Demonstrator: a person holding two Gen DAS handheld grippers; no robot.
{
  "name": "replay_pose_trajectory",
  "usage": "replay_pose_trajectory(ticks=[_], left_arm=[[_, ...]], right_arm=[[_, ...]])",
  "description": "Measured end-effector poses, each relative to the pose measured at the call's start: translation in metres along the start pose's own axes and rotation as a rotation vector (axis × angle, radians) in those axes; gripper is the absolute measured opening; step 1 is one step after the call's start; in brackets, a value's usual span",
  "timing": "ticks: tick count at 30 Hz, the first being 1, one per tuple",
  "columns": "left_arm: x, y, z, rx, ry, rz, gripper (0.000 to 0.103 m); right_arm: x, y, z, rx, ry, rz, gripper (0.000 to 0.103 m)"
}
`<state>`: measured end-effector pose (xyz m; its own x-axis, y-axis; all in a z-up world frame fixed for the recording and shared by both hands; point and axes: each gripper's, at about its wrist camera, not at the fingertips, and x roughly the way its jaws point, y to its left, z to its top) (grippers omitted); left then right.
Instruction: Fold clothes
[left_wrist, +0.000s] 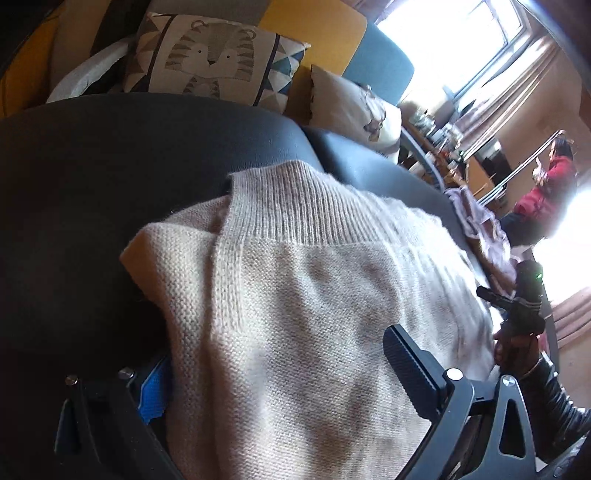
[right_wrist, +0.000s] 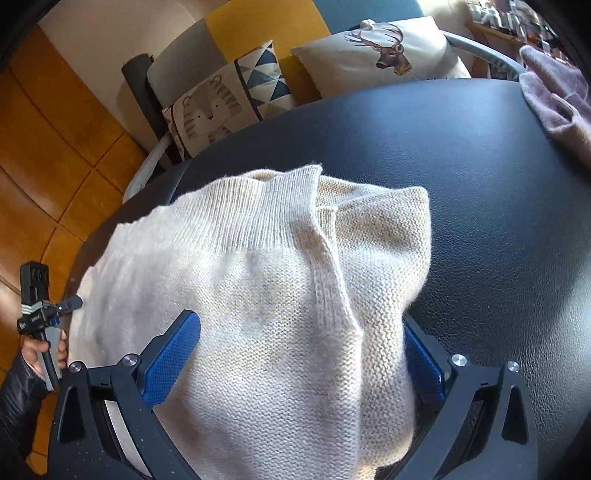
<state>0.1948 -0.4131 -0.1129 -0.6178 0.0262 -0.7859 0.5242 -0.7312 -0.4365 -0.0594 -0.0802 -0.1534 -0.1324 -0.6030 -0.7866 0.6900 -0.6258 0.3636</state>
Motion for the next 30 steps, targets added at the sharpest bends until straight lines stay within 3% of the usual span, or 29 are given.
replay_pose_trajectory(ticks=[3, 5, 7, 8, 10, 12, 17, 20, 24, 26, 27, 30], left_arm=[[-0.001, -0.003, 0.001, -0.008, 0.005, 0.051, 0.094], [-0.003, -0.003, 0.000, -0.019, 0.004, 0.077, 0.075], [-0.005, -0.001, -0.001, -0.036, 0.004, 0.049, 0.046], [-0.004, -0.001, -0.002, -0.039, 0.010, 0.030, 0.043], [-0.002, -0.004, -0.002, -0.024, 0.014, 0.028, 0.042], [0.000, -0.006, -0.001, -0.023, 0.016, 0.027, 0.042], [0.001, -0.003, 0.002, -0.039, 0.028, 0.019, 0.045], [0.003, -0.006, 0.004, -0.041, 0.036, 0.025, 0.049], [0.006, -0.014, 0.006, -0.052, 0.029, 0.064, 0.053], [0.007, -0.018, 0.005, -0.061, 0.008, 0.085, 0.052], [0.006, -0.019, 0.004, -0.065, -0.005, 0.094, 0.048], [0.004, -0.018, -0.001, -0.093, -0.038, 0.071, 0.026]], right_arm=[[0.001, 0.004, -0.001, -0.020, 0.006, -0.032, 0.103], [0.001, 0.006, -0.001, -0.022, 0.001, -0.047, 0.102], [-0.002, 0.006, -0.002, -0.012, -0.011, -0.071, 0.091], [-0.004, 0.005, -0.002, -0.007, -0.017, -0.081, 0.086], [-0.007, -0.001, -0.001, 0.013, -0.020, -0.058, 0.065], [-0.011, -0.006, -0.001, 0.030, -0.015, -0.029, 0.051], [-0.009, -0.008, -0.001, 0.034, -0.015, 0.007, 0.054], [-0.005, -0.006, -0.001, 0.032, -0.017, 0.040, 0.069], [-0.002, 0.009, -0.004, -0.027, -0.027, -0.040, 0.068], [-0.003, 0.010, -0.004, -0.017, -0.028, -0.030, 0.049], [-0.004, 0.009, -0.004, 0.000, -0.028, -0.003, 0.029], [-0.005, 0.017, -0.004, -0.006, -0.039, -0.022, 0.027]])
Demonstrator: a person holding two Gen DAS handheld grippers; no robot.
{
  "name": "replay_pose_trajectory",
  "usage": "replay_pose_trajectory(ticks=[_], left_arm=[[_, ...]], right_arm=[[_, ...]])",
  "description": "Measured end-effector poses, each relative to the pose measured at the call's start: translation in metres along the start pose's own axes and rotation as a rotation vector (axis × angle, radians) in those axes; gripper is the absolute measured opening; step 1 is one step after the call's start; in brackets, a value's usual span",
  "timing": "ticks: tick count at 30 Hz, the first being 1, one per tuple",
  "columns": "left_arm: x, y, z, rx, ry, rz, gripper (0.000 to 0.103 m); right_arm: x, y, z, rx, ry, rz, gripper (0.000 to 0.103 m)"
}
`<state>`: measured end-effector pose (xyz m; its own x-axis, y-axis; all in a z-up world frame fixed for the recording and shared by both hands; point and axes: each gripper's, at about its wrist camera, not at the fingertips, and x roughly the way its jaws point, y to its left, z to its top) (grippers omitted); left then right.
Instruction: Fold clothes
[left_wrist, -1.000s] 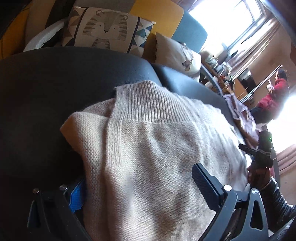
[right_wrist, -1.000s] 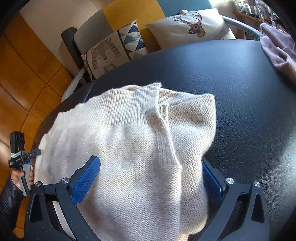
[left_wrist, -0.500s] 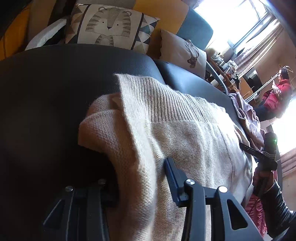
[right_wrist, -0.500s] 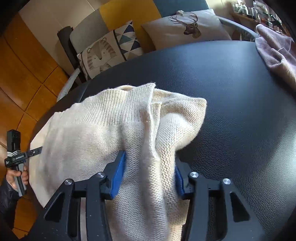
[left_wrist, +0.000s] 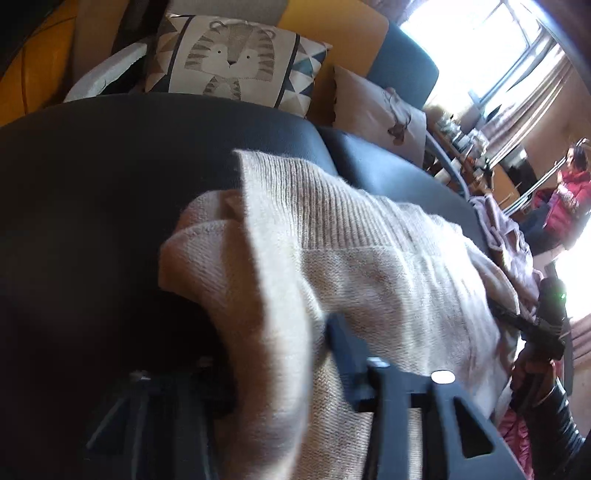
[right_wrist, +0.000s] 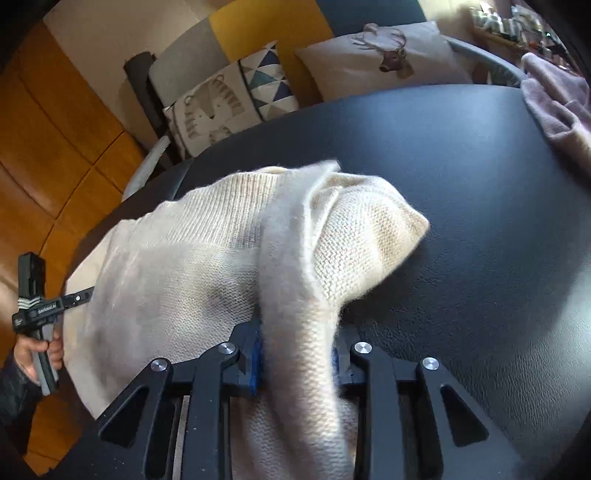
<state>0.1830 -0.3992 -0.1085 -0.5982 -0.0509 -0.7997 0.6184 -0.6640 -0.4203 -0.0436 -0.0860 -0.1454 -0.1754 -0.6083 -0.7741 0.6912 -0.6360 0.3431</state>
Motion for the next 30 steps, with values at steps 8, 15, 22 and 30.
replay_pose_trajectory(ticks=[8, 15, 22, 30], left_arm=[[-0.013, -0.004, 0.002, -0.025, -0.052, 0.018, 0.020], [-0.037, -0.007, 0.004, -0.033, -0.110, 0.003, 0.020], [-0.079, 0.009, 0.004, -0.057, -0.179, 0.000, 0.020], [-0.153, 0.068, -0.010, -0.124, -0.288, 0.074, 0.020]], right_arm=[[-0.018, 0.011, 0.005, 0.003, -0.052, -0.024, 0.025], [-0.032, 0.035, 0.019, -0.037, -0.091, -0.022, 0.025], [-0.037, 0.078, 0.036, -0.123, -0.111, 0.020, 0.025], [0.007, 0.166, 0.058, -0.244, -0.081, 0.130, 0.025]])
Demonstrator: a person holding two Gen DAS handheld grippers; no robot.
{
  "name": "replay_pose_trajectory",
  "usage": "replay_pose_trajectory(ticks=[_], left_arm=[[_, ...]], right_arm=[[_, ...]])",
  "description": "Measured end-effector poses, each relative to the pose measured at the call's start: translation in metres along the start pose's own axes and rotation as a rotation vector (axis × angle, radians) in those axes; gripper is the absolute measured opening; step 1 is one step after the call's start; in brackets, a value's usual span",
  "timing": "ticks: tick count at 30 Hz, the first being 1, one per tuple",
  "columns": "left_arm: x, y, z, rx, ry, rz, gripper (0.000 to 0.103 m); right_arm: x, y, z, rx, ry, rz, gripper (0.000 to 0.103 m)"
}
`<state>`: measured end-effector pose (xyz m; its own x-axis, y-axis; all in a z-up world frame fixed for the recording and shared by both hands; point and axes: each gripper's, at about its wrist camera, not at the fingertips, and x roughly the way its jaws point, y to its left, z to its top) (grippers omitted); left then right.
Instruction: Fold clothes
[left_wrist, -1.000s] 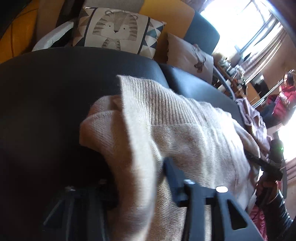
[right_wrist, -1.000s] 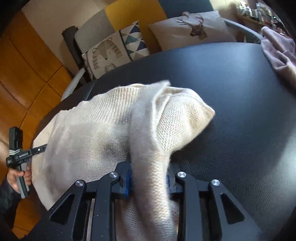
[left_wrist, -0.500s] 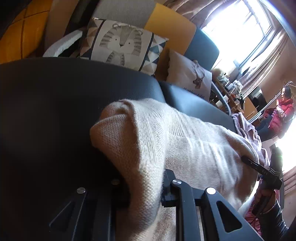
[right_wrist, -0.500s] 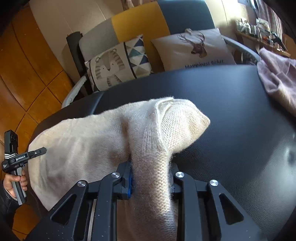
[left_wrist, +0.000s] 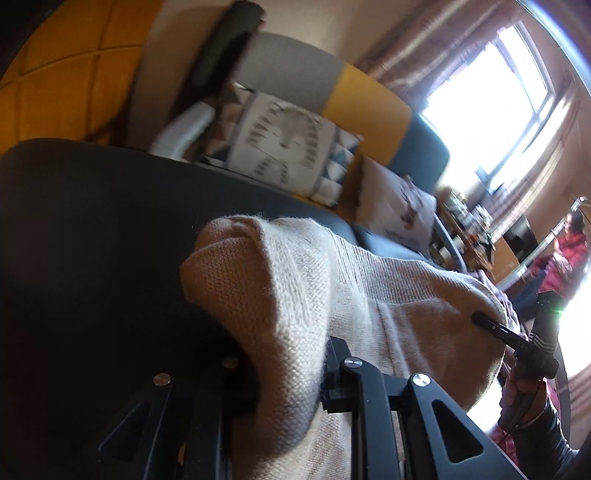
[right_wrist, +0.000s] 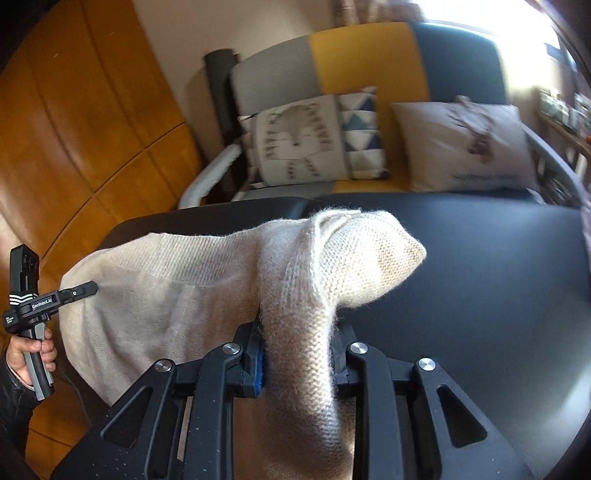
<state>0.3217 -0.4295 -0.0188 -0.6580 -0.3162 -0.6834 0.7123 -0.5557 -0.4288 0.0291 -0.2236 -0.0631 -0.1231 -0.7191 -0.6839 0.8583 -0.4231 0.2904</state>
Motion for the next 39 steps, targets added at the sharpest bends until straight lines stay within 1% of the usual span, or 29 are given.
replay_pose_trajectory(ticks=[7, 9, 14, 16, 20, 23, 25, 26, 28, 29, 30, 31, 33, 36, 38, 39], left_arm=[[-0.058, 0.091, 0.009, -0.088, -0.090, 0.152, 0.020], [-0.073, 0.117, 0.013, -0.117, -0.115, 0.201, 0.020], [-0.095, 0.165, 0.016, -0.192, -0.155, 0.277, 0.020], [-0.096, 0.181, 0.012, -0.220, -0.154, 0.306, 0.020], [-0.094, 0.207, 0.003, -0.269, -0.150, 0.359, 0.020], [-0.090, 0.218, -0.003, -0.286, -0.134, 0.399, 0.021], [-0.083, 0.226, -0.009, -0.294, -0.102, 0.436, 0.024], [-0.079, 0.230, -0.012, -0.293, -0.077, 0.462, 0.025], [-0.068, 0.233, -0.016, -0.285, -0.031, 0.511, 0.028], [-0.063, 0.235, -0.019, -0.279, -0.006, 0.531, 0.029], [-0.060, 0.238, -0.022, -0.278, 0.011, 0.541, 0.030], [-0.059, 0.241, -0.025, -0.283, 0.018, 0.542, 0.031], [-0.060, 0.248, -0.029, -0.302, 0.023, 0.534, 0.031], [-0.073, 0.260, -0.031, -0.381, -0.016, 0.476, 0.031], [-0.076, 0.266, -0.029, -0.419, -0.035, 0.464, 0.031], [-0.077, 0.268, -0.028, -0.438, -0.045, 0.458, 0.031]], right_arm=[[0.073, 0.069, 0.025, -0.093, 0.044, 0.118, 0.025], [0.095, 0.097, 0.030, -0.120, 0.062, 0.150, 0.025], [0.138, 0.152, 0.043, -0.171, 0.077, 0.192, 0.024], [0.150, 0.166, 0.049, -0.184, 0.076, 0.192, 0.024], [0.164, 0.182, 0.058, -0.208, 0.079, 0.185, 0.024], [0.175, 0.180, 0.058, -0.215, 0.099, 0.153, 0.024], [0.184, 0.174, 0.055, -0.212, 0.132, 0.113, 0.025], [0.190, 0.171, 0.053, -0.209, 0.151, 0.092, 0.027], [0.200, 0.160, 0.048, -0.191, 0.193, 0.059, 0.040], [0.202, 0.154, 0.047, -0.168, 0.201, 0.065, 0.045], [0.203, 0.147, 0.046, -0.142, 0.207, 0.074, 0.058], [0.204, 0.140, 0.045, -0.117, 0.213, 0.083, 0.067], [0.203, 0.126, 0.046, -0.062, 0.209, 0.104, 0.071], [0.197, 0.111, 0.058, 0.005, 0.180, 0.143, 0.072], [0.197, 0.103, 0.067, 0.051, 0.170, 0.176, 0.074], [0.199, 0.099, 0.073, 0.080, 0.169, 0.197, 0.078]])
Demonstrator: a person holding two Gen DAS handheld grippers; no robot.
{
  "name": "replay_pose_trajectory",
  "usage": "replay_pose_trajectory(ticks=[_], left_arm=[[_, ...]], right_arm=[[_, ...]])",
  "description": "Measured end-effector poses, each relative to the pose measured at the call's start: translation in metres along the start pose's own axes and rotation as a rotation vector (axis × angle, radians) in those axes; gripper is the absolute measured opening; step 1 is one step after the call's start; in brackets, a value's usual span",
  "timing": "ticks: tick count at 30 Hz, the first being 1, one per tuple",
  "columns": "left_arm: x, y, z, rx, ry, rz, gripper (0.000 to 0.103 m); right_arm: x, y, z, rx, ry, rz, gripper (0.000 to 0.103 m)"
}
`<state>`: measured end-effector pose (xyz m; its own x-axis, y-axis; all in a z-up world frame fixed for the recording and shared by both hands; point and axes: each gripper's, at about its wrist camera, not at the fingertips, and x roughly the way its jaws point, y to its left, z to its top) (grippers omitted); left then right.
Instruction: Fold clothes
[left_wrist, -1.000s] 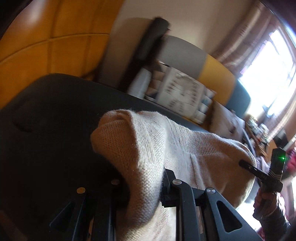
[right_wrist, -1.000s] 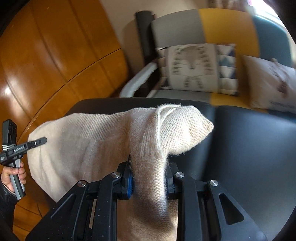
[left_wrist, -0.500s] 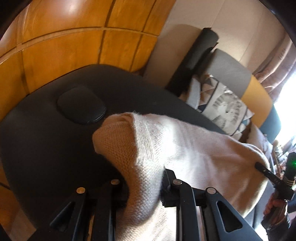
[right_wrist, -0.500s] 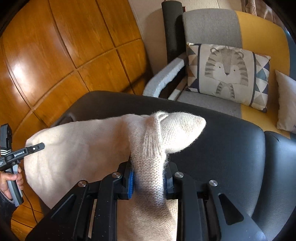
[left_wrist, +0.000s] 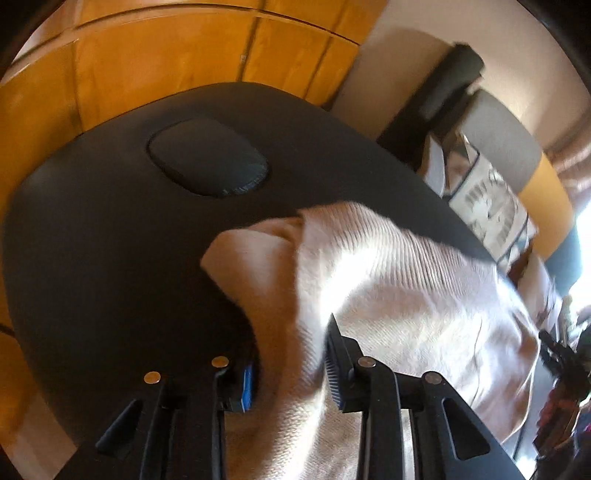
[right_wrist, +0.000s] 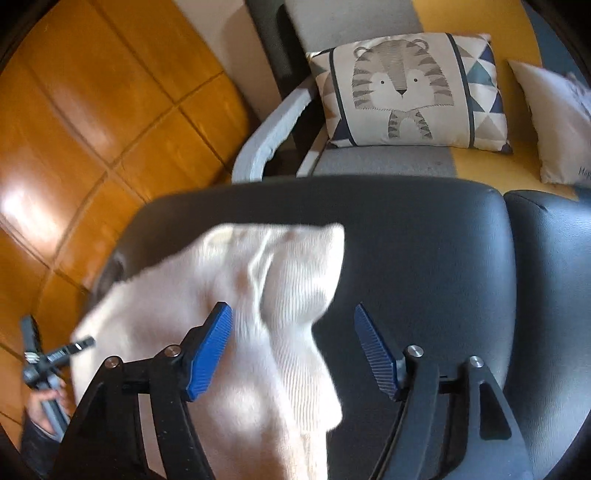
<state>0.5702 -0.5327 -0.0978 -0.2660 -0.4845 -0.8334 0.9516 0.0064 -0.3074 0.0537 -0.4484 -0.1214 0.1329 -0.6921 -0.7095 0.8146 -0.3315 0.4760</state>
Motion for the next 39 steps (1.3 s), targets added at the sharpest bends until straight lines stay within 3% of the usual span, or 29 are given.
replay_pose_trajectory(ticks=[3, 7, 13, 17, 19, 20, 22, 28, 31, 34, 37, 39], left_arm=[[0.000, 0.005, 0.004, -0.040, -0.013, -0.003, 0.031], [0.000, 0.007, 0.004, -0.044, -0.031, 0.028, 0.031], [0.021, 0.005, 0.008, -0.039, 0.006, 0.108, 0.031], [0.029, -0.010, 0.012, 0.027, -0.003, 0.161, 0.031], [0.031, -0.016, 0.010, 0.078, -0.020, 0.196, 0.031], [0.031, -0.019, 0.008, 0.108, -0.032, 0.219, 0.031], [0.032, -0.022, 0.003, 0.158, -0.061, 0.258, 0.032], [0.021, -0.014, -0.004, 0.116, -0.096, 0.244, 0.034], [0.002, -0.012, -0.002, 0.070, -0.182, 0.230, 0.034], [-0.022, -0.011, -0.005, 0.025, -0.262, 0.221, 0.034], [-0.032, -0.033, -0.003, 0.069, -0.313, 0.195, 0.033], [-0.023, -0.058, -0.001, 0.150, -0.289, 0.132, 0.034]], right_arm=[[0.007, -0.009, 0.014, 0.078, 0.004, 0.014, 0.081], [0.026, -0.005, 0.022, 0.060, 0.026, -0.031, 0.081], [0.061, 0.025, 0.020, -0.040, 0.108, -0.021, 0.081], [0.079, 0.057, 0.017, -0.156, 0.149, 0.003, 0.080], [0.085, 0.079, 0.011, -0.302, 0.128, -0.105, 0.069], [0.088, 0.089, 0.007, -0.387, 0.115, -0.181, 0.068], [0.091, 0.094, 0.004, -0.458, 0.092, -0.250, 0.068], [0.073, 0.081, 0.006, -0.339, 0.035, -0.286, 0.071], [0.040, 0.093, 0.003, -0.328, -0.071, -0.331, 0.072], [0.024, 0.113, -0.006, -0.336, -0.100, -0.295, 0.078], [0.018, 0.137, -0.024, -0.363, -0.089, -0.245, 0.079], [0.019, 0.147, -0.037, -0.371, -0.064, -0.257, 0.079]])
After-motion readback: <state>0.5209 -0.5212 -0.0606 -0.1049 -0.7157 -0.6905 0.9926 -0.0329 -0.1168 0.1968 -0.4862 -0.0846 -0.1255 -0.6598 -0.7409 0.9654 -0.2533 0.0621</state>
